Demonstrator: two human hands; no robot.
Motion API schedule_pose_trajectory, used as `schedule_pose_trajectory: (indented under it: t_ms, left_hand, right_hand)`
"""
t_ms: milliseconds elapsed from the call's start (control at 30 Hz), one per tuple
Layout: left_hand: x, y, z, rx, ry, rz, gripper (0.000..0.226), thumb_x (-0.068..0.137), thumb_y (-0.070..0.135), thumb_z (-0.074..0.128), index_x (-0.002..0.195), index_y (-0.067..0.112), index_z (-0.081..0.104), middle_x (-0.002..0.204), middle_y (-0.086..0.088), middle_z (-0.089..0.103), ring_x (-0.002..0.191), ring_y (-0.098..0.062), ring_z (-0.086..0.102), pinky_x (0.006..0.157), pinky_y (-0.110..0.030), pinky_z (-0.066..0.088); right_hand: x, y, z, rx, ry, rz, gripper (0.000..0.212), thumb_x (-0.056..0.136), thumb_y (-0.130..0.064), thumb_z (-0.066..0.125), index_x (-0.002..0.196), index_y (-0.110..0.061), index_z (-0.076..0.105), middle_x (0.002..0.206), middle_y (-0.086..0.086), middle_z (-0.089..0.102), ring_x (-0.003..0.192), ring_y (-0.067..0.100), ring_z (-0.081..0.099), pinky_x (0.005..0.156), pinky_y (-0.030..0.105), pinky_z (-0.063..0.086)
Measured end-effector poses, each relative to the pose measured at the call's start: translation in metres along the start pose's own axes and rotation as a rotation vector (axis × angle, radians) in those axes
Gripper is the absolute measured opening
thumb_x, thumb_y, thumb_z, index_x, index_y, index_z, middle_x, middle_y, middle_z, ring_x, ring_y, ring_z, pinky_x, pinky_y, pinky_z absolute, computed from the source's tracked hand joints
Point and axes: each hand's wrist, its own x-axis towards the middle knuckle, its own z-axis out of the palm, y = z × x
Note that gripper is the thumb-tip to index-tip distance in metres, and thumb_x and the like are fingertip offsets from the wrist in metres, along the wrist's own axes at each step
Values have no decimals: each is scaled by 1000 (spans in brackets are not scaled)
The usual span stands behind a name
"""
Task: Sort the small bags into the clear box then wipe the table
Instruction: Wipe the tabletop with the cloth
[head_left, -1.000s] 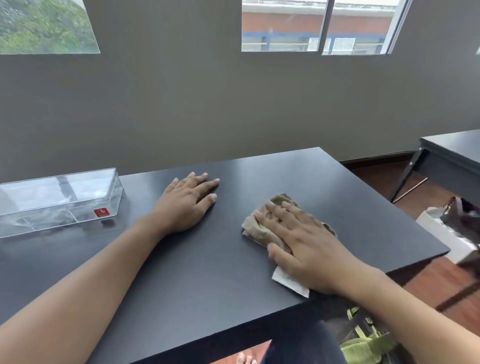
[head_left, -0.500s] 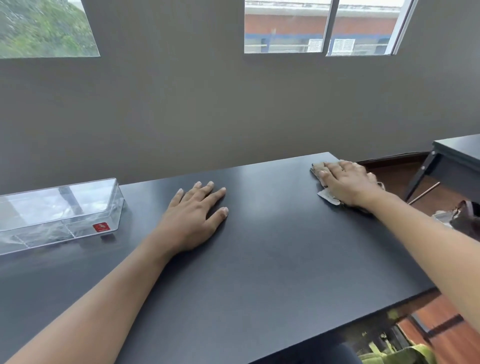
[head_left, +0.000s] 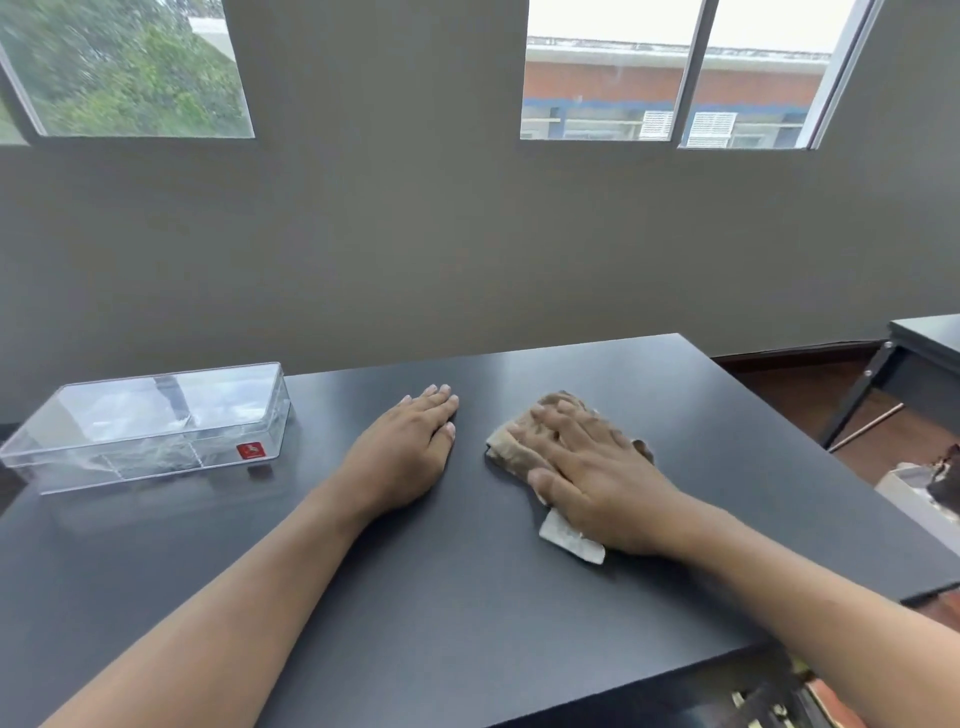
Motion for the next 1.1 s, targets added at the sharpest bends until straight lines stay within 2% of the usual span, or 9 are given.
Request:
schedule_pose_trajectory:
  t_ms: [167, 333, 467, 533, 667, 800, 900, 1000, 1100]
  left_hand:
    - [-36, -5, -2, -69, 68, 46, 48, 105, 25, 43, 153, 17, 45, 163, 8, 33, 152, 0, 22, 121, -14, 8]
    - [-70, -12, -9, -104, 105, 84, 44, 101, 26, 51, 144, 21, 57, 154, 13, 47, 145, 7, 33, 123, -20, 22]
    - [-103, -12, -17, -127, 124, 98, 42, 101, 24, 54, 142, 20, 59, 151, 15, 49, 143, 9, 34, 120, -12, 21]
    - [-117, -15, -23, -129, 139, 96, 40, 100, 24, 55, 140, 22, 62, 149, 16, 51, 142, 11, 36, 120, -15, 25]
    - [-147, -24, -36, -123, 168, 105, 38, 97, 24, 60, 134, 26, 67, 142, 18, 58, 135, 12, 45, 115, -17, 36]
    - [-182, -33, -50, -114, 189, 100, 33, 96, 23, 64, 128, 28, 72, 134, 19, 65, 128, 12, 53, 109, -16, 42]
    - [-206, -44, -58, -114, 209, 72, 34, 96, 20, 65, 128, 28, 71, 134, 21, 65, 131, 10, 51, 113, -21, 40]
    - [-227, -57, -66, -121, 237, 24, 33, 95, 24, 67, 127, 32, 72, 133, 24, 64, 132, 9, 50, 114, -27, 42]
    - [-243, -72, -75, -101, 276, -47, 33, 92, 36, 64, 124, 36, 72, 133, 26, 64, 132, 11, 49, 115, -29, 41]
  right_hand:
    - [-32, 18, -10, 16, -55, -74, 59, 95, -74, 17, 152, -67, 2, 167, -31, -9, 153, -4, -20, 128, 34, -8]
    - [62, 41, -10, 1, 38, 196, 74, 89, -73, 13, 159, -48, 18, 172, -10, 11, 159, 15, 0, 128, 46, 1]
    - [121, 4, -6, 34, 29, 316, 67, 98, -66, 13, 161, -44, 15, 173, -3, 5, 159, 26, -5, 127, 51, -6]
    - [123, -38, -1, 32, 14, 236, 64, 100, -63, 15, 161, -44, 17, 173, -5, 5, 159, 25, -6, 126, 49, -6]
    - [79, -111, 16, -5, 25, -154, 60, 99, -54, 28, 159, -47, 24, 172, -7, 13, 159, 20, 0, 128, 45, -2]
    - [52, -98, 14, 35, -14, -419, 63, 95, -59, 25, 157, -49, 27, 169, -15, 19, 157, 10, 7, 128, 42, 8]
    - [85, -60, 6, -8, 57, -189, 67, 88, -59, 19, 155, -54, 27, 167, -16, 24, 156, 9, 12, 124, 51, 15]
    - [99, -61, 8, -5, 80, 106, 69, 89, -59, 17, 156, -49, 26, 169, -9, 19, 157, 19, 8, 124, 55, 8]
    - [65, -109, 18, 5, 56, 85, 67, 94, -59, 23, 158, -42, 28, 171, -6, 13, 158, 26, 0, 123, 56, 7]
